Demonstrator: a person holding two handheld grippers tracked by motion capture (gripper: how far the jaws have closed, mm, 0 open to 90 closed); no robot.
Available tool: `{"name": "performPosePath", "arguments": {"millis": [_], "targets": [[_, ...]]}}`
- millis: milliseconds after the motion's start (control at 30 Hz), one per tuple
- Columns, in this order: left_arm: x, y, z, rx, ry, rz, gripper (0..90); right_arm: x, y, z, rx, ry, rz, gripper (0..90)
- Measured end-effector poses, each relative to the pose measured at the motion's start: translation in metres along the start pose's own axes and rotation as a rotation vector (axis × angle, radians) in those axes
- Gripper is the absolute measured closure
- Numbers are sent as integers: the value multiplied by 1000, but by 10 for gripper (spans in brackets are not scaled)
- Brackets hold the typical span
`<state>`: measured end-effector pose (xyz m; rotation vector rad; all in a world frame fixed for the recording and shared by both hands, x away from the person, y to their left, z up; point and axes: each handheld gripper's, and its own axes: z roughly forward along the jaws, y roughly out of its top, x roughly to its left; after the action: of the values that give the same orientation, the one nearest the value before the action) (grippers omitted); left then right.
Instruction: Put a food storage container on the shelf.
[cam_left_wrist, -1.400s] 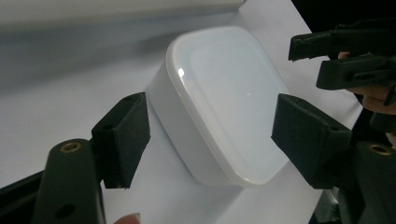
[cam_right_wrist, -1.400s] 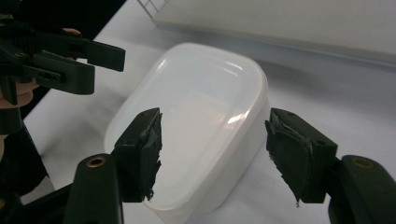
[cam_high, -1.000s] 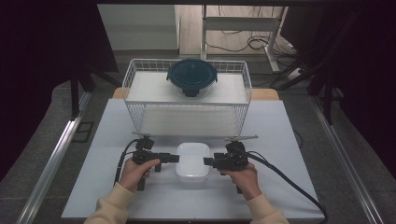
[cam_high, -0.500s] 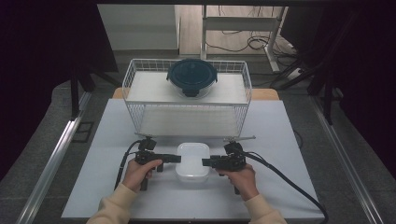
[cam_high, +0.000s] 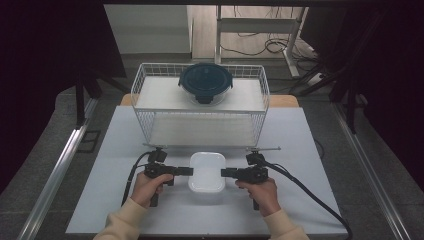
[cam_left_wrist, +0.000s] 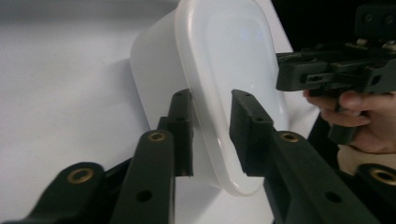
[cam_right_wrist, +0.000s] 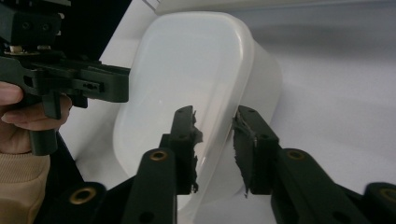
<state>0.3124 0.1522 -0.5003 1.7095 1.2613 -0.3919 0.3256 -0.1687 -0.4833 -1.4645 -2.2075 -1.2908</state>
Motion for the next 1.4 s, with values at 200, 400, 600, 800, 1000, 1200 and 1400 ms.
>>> {"name": "performPosePath", "arguments": {"millis": [200, 400, 600, 800, 1000, 1200, 1400], "targets": [[-4, -3, -4, -27, -12, 16, 790, 2, 1, -9, -25, 24, -8, 786], [-9, -5, -6, -40, -4, 41, 794, 2, -1, -11, -27, 24, -14, 792], [-17, -4, -13, -61, -10, 74, 796, 8, 1, -19, -47, 36, -41, 793], [-29, -5, -23, -85, -9, 114, 796, 19, 3, -29, -77, 49, -83, 794], [-42, -5, -36, -115, 2, 161, 795, 35, 4, -38, -102, 40, -144, 794], [-52, -6, -44, -137, 10, 194, 794, 46, 6, -46, -125, 37, -193, 794], [-55, -6, -48, -146, 15, 203, 793, 52, 6, -49, -133, 42, -214, 795]]}}
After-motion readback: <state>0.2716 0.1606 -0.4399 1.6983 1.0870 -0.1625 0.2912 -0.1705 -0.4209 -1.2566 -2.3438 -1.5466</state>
